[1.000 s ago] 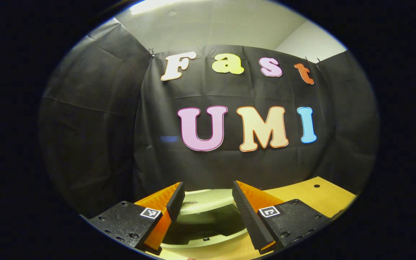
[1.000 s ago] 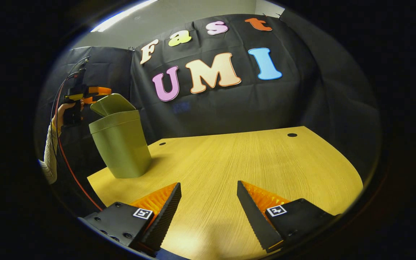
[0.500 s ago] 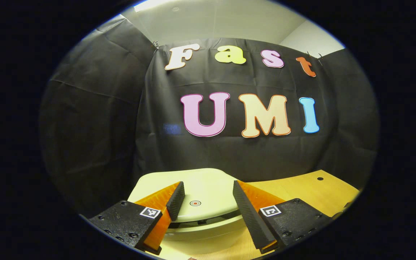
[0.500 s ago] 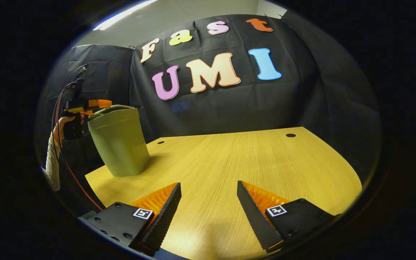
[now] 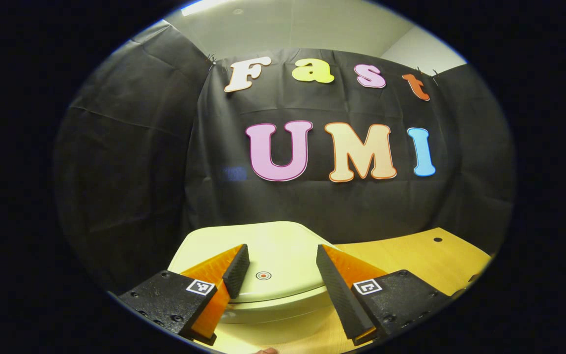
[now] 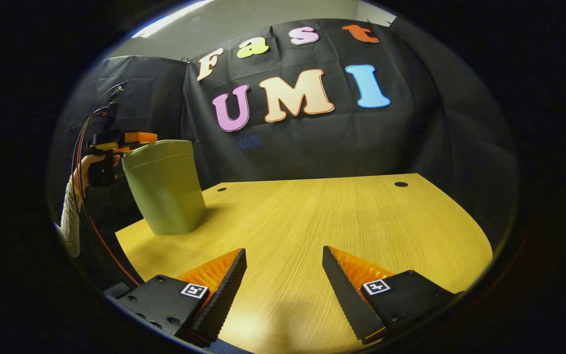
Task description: Press the lid of the desktop garbage bin to open it, pick up the crumpled paper on the desktop and throw it into the bin, then pick up the pop can on the desktop and drop it into the bin, and finally close the garbage bin lid.
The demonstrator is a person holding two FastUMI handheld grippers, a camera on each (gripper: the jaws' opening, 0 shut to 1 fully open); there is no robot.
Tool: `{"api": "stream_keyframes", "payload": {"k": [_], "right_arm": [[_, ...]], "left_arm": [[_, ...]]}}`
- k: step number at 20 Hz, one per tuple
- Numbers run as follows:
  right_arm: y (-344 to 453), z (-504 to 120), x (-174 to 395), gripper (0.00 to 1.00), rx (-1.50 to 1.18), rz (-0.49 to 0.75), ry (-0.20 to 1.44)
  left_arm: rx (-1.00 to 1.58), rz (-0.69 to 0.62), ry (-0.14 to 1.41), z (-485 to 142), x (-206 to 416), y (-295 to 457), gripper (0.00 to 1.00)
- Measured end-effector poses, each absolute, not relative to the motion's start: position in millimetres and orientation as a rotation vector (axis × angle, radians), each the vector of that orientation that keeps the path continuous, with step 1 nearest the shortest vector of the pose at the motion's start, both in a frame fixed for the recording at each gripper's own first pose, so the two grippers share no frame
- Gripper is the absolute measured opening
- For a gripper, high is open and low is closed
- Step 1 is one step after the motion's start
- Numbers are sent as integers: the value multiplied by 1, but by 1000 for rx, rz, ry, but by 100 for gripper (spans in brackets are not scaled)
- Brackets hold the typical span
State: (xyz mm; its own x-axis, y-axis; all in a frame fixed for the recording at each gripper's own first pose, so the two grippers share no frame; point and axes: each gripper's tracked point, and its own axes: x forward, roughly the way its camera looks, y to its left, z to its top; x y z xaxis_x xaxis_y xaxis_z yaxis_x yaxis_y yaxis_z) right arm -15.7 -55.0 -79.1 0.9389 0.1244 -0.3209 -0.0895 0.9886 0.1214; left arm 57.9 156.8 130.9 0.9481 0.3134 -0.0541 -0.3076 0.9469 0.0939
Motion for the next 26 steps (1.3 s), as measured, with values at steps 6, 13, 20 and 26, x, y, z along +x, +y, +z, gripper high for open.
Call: {"api": "stream_keyframes", "payload": {"k": [6, 13, 20, 26], "right_arm": [[-55, -86, -13, 98, 107, 124, 345], [-61, -93, -11, 98, 114, 128, 356], [-66, -94, -11, 98, 129, 123, 359], [-65, -97, -12, 98, 130, 125, 363]], "left_arm": [[90, 317, 39, 128, 59, 158, 87], [134, 322, 1, 128, 62, 160, 88], [128, 362, -17, 126, 61, 161, 89], [102, 337, 18, 120, 59, 158, 89]]}}
